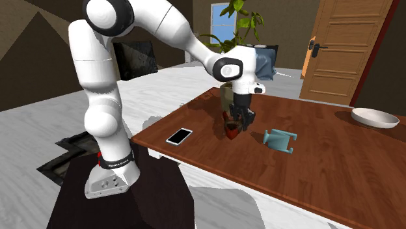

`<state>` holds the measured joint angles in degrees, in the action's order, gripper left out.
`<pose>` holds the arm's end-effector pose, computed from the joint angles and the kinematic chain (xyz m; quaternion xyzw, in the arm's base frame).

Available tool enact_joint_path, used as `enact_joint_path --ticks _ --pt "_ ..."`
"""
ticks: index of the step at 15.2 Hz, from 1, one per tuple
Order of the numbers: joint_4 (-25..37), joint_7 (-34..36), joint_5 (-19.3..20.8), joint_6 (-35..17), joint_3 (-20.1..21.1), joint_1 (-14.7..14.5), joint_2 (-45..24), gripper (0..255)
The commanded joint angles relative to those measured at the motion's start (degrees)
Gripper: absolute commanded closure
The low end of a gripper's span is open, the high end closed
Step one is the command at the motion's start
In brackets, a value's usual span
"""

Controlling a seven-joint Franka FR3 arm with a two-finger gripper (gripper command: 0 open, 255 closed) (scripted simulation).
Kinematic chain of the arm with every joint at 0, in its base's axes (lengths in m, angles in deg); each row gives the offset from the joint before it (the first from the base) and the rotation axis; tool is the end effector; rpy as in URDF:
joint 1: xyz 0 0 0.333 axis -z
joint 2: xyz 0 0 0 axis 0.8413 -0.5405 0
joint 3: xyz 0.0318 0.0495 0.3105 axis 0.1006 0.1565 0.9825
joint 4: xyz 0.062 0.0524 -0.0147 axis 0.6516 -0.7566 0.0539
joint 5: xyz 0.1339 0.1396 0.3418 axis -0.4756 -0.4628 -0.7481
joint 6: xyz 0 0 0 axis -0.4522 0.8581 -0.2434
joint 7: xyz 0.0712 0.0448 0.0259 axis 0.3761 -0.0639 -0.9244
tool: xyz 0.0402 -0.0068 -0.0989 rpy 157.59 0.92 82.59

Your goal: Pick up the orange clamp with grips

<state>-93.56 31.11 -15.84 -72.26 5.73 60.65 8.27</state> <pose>0.5264 -0.1358 0.3756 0.9974 0.0686 0.0152 0.0167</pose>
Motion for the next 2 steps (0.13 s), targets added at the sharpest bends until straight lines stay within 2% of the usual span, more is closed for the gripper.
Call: enact_joint_path --ticks 1,2 --pt "0.5 0.0 0.1 0.9 0.0 0.0 0.5 255" --pt "0.5 0.0 0.1 0.9 0.0 0.0 0.4 255"
